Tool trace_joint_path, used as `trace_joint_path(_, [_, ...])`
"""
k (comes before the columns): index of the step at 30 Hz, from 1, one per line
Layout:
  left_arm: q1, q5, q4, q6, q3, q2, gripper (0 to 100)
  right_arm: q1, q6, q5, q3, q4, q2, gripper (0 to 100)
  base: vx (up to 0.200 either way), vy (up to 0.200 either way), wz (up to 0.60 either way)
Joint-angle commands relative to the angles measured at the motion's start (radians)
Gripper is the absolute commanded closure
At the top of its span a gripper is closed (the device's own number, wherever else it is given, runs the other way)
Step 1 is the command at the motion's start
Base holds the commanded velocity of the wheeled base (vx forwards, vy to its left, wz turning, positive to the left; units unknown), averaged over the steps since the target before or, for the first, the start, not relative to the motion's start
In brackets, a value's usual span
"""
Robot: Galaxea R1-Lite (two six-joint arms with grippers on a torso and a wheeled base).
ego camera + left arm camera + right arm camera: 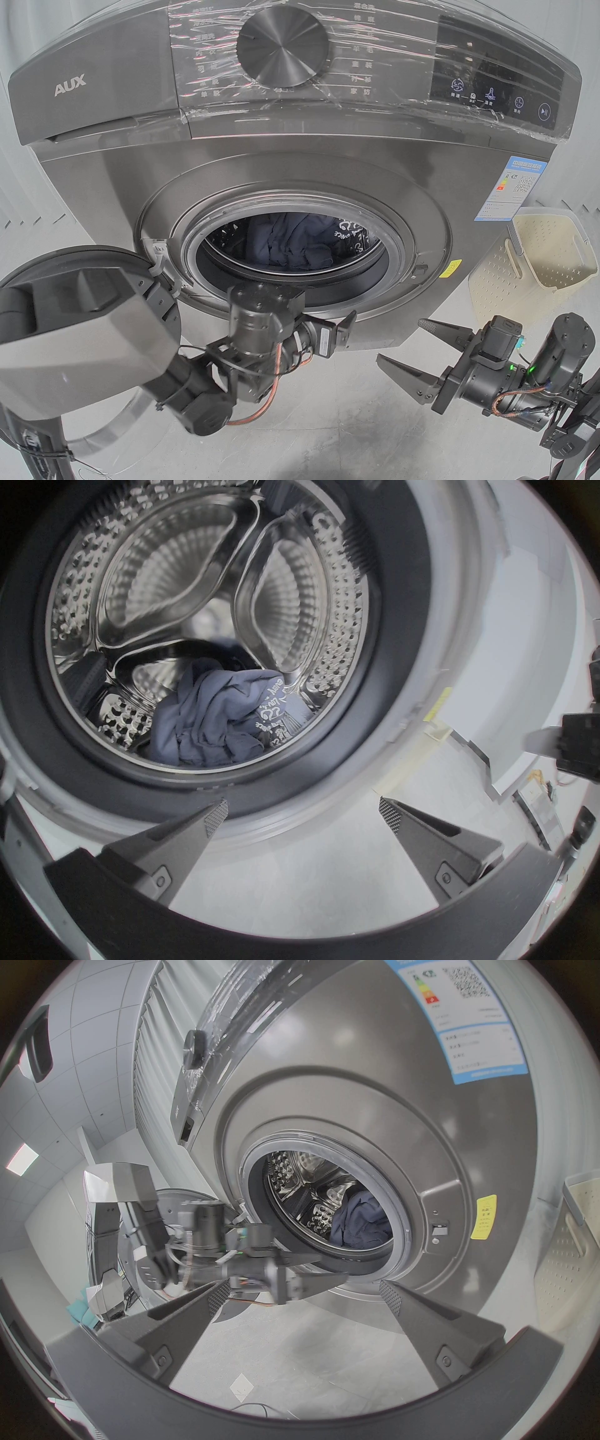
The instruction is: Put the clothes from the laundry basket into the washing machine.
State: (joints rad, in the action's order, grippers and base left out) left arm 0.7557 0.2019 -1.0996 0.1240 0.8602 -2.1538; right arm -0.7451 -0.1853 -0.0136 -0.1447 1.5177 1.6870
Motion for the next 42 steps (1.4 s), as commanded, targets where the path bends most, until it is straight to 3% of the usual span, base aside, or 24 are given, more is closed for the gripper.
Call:
trace_joint_path(1, [0.094, 0.004, -0.197, -0.015, -0.405, 0.336, 0, 0.010, 0.014, 0.003, 0.119, -0.010, -0.136, 0, -0.200, 0.000, 0.00])
trace_joint_path(6, [0.085, 0.033, -0.304, -0.030, -0.592, 0.437, 0, 0.036, 0.012, 0.026, 0.145, -0.059, -0.213, 0, -0.200, 0.000, 0.00])
trace_joint_path(9, [0.054, 0.044, -0.350, -0.061, -0.708, 0.546, 0, 0.128, 0.044, 0.035, 0.145, -0.212, -0.366, 0, -0.200, 0.000, 0.00])
trace_joint_path(11, [0.027, 0.045, -0.350, -0.063, -0.750, 0.611, 0, 0.176, 0.058, 0.035, 0.145, -0.307, -0.451, 0, -0.200, 0.000, 0.00])
trace_joint_path(13, [0.025, 0.044, -0.350, -0.063, -0.754, 0.617, 0, 0.182, 0.058, 0.035, 0.145, -0.315, -0.458, 0, -0.200, 0.000, 0.00])
trace_joint_path(14, [-0.009, 0.044, -0.349, -0.064, -0.856, 0.730, 0, 0.288, 0.061, 0.035, 0.145, -0.482, -0.622, 0, -0.200, 0.000, 0.00])
trace_joint_path(15, [-0.010, 0.044, -0.342, -0.064, -0.860, 0.741, 0, 0.300, 0.063, 0.035, 0.145, -0.501, -0.636, 0, -0.200, 0.000, 0.00])
trace_joint_path(16, [-0.018, 0.056, -0.299, -0.057, -0.860, 0.802, 0, 0.349, 0.064, 0.035, 0.145, -0.596, -0.724, 0, -0.200, 0.000, 0.00])
trace_joint_path(20, [-0.076, 0.091, -0.069, -0.070, -0.860, 1.039, 0, 0.492, 0.075, 0.049, 0.145, -0.921, -1.014, 0, -0.200, 0.000, 0.00])
trace_joint_path(22, [-0.142, 0.097, 0.043, -0.058, -0.860, 1.111, 0, 0.555, 0.081, 0.043, 0.145, -1.059, -1.175, 0, -0.200, 0.000, 0.00])
trace_joint_path(24, [-0.207, 0.085, 0.150, -0.053, -0.860, 1.246, 0, 0.595, 0.083, 0.035, 0.143, -1.188, -1.331, 0, -0.200, 0.000, 0.00])
trace_joint_path(25, [-0.207, 0.085, 0.150, -0.053, -0.860, 1.246, 0, 0.595, 0.083, 0.035, 0.143, -1.188, -1.331, 0, -0.200, 0.000, 0.00])
trace_joint_path(28, [-0.345, 0.025, 0.342, -0.063, -0.860, 1.428, 0, 0.656, 0.084, 0.026, 0.131, -1.355, -1.517, 0, -0.200, 0.000, 0.00])
trace_joint_path(31, [-0.438, -0.052, 0.515, -0.064, -0.860, 1.602, 0, 0.681, 0.095, -0.008, 0.143, -1.449, -1.613, 0, -0.200, 0.000, 0.00])
trace_joint_path(32, [-0.438, -0.052, 0.515, -0.064, -0.860, 1.602, 0, 0.681, 0.095, -0.008, 0.143, -1.449, -1.613, 0, -0.200, 0.000, 0.00])
trace_joint_path(33, [-0.504, -0.116, 0.655, -0.073, -0.860, 1.715, 0, 0.737, 0.099, -0.045, 0.132, -1.490, -1.647, 0, -0.200, 0.000, 0.00])
trace_joint_path(34, [-0.541, -0.150, 0.719, -0.081, -0.860, 1.775, 0, 0.765, 0.101, -0.055, 0.131, -1.490, -1.653, 0, -0.200, 0.000, 0.00])
trace_joint_path(35, [-0.566, -0.174, 0.762, -0.090, -0.860, 1.824, 0, 0.773, 0.106, -0.052, 0.131, -1.492, -1.653, 0, 0.000, 0.000, 0.00])
trace_joint_path(36, [-0.633, -0.253, 0.886, -0.113, -0.860, 1.968, 0, 0.770, 0.125, -0.032, 0.131, -1.490, -1.653, 0, 0.000, 0.000, 0.00])
trace_joint_path(37, [-0.665, -0.294, 0.948, -0.130, -0.860, 2.025, 0, 0.768, 0.152, -0.014, 0.131, -1.490, -1.655, 0, 0.000, 0.000, 0.00])
trace_joint_path(38, [-0.733, -0.358, 1.031, -0.133, -0.860, 2.105, 0, 0.768, 0.176, 0.014, 0.132, -1.489, -1.656, 0, 0.000, 0.000, 0.00])
trace_joint_path(39, [-0.771, -0.392, 1.084, -0.129, -0.848, 2.142, 0, 0.767, 0.176, 0.046, 0.139, -1.495, -1.659, 0, 0.000, 0.000, 0.00])
trace_joint_path(41, [-0.771, -0.400, 1.078, -0.135, -0.846, 2.138, 0, 0.765, 0.155, 0.057, 0.143, -1.495, -1.664, 0, 0.000, 0.000, 0.00])
trace_joint_path(42, [-0.760, -0.343, 1.038, -0.126, -0.857, 2.134, 0, 0.765, 0.150, 0.055, 0.143, -1.495, -1.664, 0, 0.000, 0.000, 0.00])
